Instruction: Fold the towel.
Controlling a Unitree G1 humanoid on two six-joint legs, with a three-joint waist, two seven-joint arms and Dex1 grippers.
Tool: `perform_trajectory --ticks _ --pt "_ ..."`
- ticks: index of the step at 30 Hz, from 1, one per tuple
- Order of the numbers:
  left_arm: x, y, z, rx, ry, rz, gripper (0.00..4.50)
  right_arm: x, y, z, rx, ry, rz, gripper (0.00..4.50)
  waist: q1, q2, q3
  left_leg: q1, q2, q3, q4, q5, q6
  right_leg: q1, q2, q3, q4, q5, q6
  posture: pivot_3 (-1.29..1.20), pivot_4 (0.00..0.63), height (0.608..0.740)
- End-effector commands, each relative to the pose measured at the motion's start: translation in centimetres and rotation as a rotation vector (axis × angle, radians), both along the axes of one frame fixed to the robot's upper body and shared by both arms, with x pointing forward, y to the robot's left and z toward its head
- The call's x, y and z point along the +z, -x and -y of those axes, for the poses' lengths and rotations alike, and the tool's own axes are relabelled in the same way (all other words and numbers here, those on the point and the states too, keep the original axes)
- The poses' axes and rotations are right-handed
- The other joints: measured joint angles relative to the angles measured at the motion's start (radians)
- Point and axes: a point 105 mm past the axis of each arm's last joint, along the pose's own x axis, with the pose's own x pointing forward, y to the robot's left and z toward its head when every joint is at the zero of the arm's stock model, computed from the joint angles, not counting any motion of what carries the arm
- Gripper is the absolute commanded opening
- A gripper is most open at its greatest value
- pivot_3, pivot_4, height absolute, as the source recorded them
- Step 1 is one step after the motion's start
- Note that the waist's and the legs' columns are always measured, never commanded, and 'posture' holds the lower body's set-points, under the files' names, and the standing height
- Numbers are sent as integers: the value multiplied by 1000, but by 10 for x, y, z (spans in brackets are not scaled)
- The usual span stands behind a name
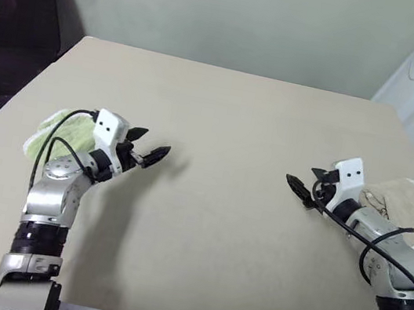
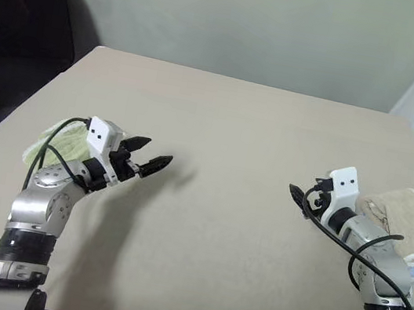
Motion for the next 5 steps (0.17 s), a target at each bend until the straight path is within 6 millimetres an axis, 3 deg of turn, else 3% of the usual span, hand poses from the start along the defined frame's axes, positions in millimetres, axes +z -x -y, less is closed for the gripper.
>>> perform_trajectory --ticks 1,5 --pt "8 10 3 9 12 40 4500 7 -1 -5 18 2 34 4079 0 0 0 0 0 0 0 0 0 0 0 0 0 0 0 0 150 740" --pt "7 16 1 30 18 34 4500 14 0 -14 51 -21 57 4079 0 0 0 0 0 0 0 -1 0 -1 0 0 0 -1 -1 0 150 740"
